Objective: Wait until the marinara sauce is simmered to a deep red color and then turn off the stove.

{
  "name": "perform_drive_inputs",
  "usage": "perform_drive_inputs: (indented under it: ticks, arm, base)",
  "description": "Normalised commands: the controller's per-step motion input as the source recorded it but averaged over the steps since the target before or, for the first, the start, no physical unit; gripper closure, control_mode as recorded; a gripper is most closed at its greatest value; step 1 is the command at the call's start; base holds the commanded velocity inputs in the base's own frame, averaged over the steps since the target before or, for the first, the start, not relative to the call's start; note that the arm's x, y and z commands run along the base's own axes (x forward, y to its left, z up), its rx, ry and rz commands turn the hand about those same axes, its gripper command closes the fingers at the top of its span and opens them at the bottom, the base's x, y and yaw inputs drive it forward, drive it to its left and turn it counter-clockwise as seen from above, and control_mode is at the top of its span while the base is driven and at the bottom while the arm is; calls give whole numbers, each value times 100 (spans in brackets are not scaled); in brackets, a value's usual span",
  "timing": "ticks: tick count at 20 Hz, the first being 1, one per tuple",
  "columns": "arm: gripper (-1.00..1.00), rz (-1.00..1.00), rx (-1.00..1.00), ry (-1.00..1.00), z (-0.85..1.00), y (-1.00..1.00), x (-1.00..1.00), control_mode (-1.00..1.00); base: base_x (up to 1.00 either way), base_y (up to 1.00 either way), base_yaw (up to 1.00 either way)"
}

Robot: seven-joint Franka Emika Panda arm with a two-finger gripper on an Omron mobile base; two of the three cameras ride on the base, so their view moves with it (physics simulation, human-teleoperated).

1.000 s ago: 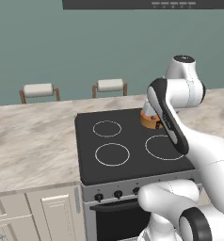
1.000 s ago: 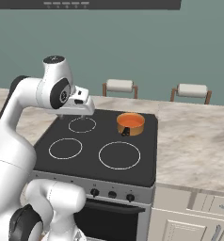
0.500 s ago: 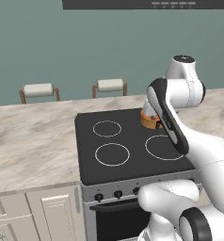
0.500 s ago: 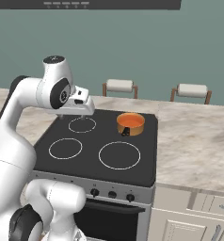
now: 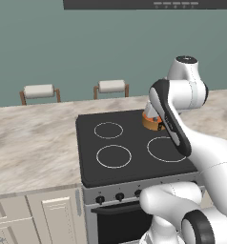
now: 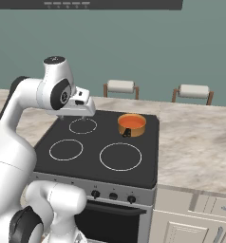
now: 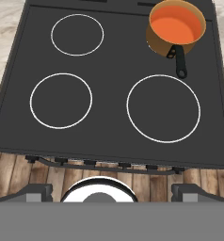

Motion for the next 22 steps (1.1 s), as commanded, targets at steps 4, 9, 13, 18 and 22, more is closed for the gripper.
perform_drive_inputs:
  ticks: [4,9,13,18,22]
  arm:
    - [-100,0,0,0,0,0,0,-100]
    - [-100,0,0,0,0,0,0,-100]
    - [-100,0,0,0,0,0,0,-100]
    - [-100,0,0,0,0,0,0,-100]
    - [-100,0,0,0,0,0,0,-100]
  base:
    - [0,0,0]
    - [0,0,0]
    - [0,0,0]
    - [0,0,0]
    - [0,0,0]
